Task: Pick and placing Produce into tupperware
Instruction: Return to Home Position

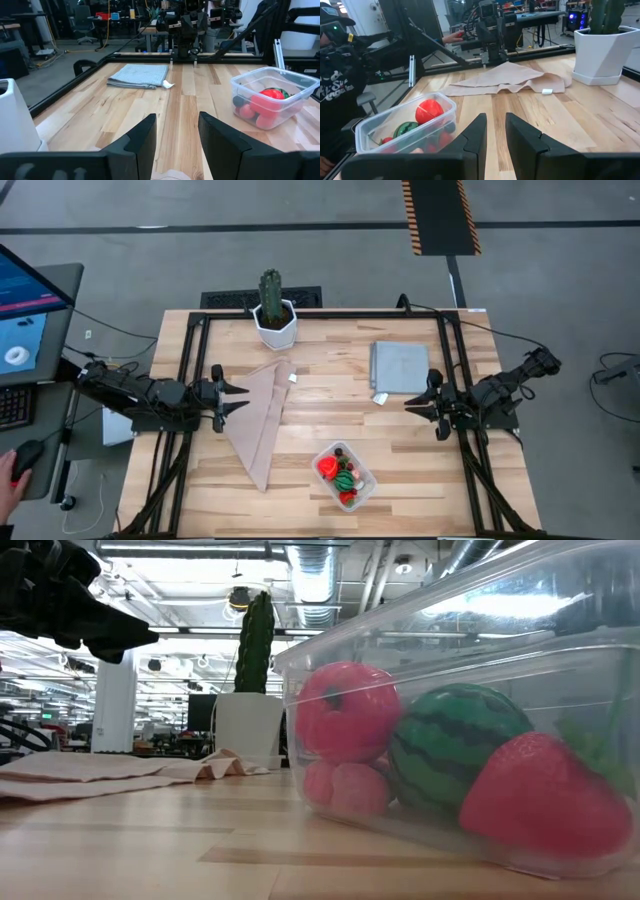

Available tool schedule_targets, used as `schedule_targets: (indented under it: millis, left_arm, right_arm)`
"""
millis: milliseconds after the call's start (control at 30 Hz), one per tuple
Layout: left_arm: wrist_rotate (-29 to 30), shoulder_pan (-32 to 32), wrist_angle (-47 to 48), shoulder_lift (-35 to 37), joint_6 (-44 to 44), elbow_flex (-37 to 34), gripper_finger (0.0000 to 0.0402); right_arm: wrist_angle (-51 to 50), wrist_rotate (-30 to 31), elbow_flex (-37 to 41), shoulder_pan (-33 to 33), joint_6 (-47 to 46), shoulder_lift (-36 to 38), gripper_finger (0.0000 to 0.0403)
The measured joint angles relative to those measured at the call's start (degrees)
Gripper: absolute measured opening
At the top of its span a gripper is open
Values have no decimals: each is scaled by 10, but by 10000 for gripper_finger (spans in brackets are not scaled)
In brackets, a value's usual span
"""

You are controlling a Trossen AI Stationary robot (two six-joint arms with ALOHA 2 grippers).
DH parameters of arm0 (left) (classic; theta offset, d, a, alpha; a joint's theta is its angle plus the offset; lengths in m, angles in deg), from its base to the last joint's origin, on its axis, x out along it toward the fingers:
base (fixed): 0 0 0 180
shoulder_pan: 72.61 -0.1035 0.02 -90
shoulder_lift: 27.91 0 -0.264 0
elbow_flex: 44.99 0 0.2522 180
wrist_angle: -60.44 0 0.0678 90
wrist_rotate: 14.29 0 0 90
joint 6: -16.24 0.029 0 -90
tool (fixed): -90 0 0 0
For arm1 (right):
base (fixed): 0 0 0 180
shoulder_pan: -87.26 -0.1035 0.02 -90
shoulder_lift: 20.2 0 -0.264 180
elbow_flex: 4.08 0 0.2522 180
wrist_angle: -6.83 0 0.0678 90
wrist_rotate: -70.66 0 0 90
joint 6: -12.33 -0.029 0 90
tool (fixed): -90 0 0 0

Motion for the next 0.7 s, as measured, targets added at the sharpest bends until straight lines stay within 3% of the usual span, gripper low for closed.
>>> schedule_targets:
  millis: [700]
  left_arm:
    - [0, 0, 0, 0, 0, 0, 139]
  right_arm:
    - [0, 0, 0, 0, 0, 0, 93]
